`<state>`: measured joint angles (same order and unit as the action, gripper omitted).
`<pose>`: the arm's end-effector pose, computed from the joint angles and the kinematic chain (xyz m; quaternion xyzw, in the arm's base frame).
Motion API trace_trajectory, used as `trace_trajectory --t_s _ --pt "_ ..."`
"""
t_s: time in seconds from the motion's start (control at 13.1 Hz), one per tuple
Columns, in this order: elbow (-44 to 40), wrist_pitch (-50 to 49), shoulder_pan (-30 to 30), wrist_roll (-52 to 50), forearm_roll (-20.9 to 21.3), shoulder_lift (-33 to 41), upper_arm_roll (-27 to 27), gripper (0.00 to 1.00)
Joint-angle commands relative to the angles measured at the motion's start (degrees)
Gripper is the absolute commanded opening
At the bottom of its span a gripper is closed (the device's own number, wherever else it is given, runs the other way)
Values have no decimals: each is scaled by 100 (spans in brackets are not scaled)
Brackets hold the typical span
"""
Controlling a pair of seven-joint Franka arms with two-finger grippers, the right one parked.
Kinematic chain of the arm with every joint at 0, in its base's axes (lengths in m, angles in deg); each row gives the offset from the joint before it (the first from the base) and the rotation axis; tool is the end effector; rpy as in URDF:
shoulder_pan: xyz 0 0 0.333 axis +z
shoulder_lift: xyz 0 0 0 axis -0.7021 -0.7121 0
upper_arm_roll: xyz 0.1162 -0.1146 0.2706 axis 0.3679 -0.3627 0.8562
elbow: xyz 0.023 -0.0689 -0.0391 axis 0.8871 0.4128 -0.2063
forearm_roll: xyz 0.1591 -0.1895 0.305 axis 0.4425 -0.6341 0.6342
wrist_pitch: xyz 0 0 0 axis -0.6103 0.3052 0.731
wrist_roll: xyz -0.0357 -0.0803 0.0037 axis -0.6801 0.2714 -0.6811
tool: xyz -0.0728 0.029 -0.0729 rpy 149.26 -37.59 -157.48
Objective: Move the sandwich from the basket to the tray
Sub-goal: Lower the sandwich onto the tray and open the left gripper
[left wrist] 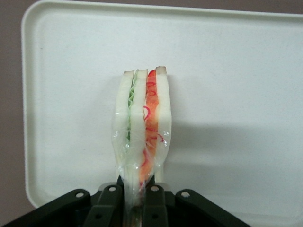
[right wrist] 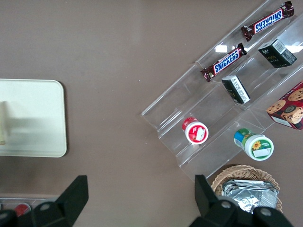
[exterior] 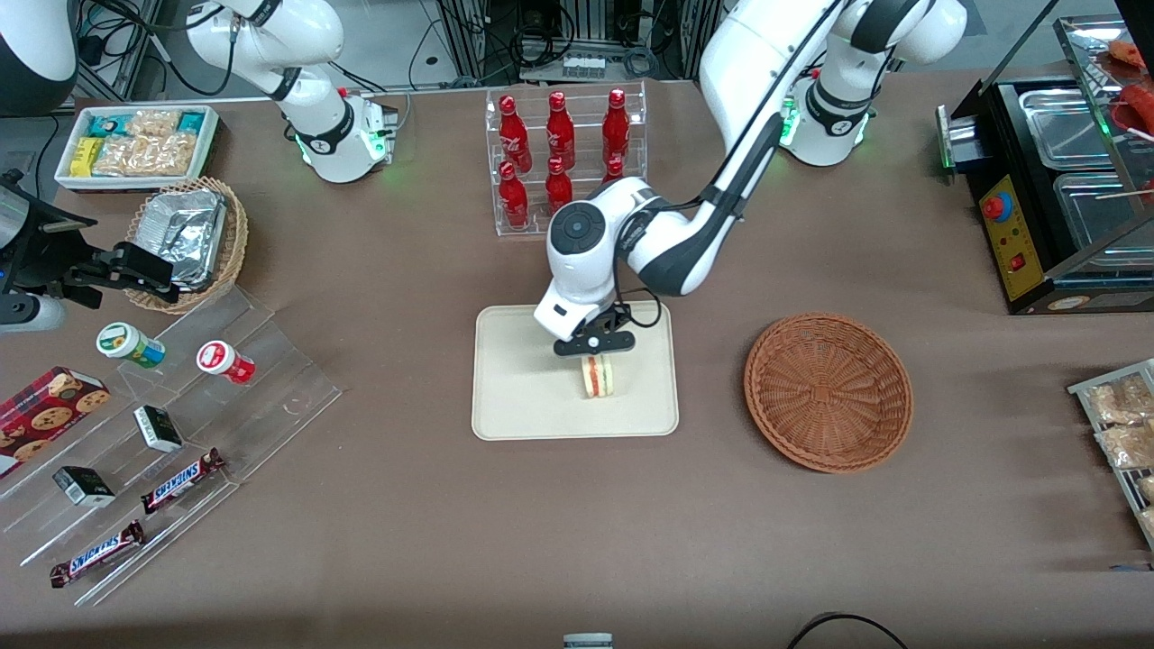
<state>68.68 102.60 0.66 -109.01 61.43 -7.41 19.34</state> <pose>0.4772 -0.5164 0.2524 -0.9989 -0.0439 -0.0147 0.0105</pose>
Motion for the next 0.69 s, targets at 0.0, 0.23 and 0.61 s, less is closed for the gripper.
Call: trace_trajectory --t_s 0.0,0.23,0.61 --pt "-162 264 -27 86 120 -138 85 0" --pt "-162 291 8 420 32 -191 85 0" --pt "-162 300 8 438 32 -305 85 78"
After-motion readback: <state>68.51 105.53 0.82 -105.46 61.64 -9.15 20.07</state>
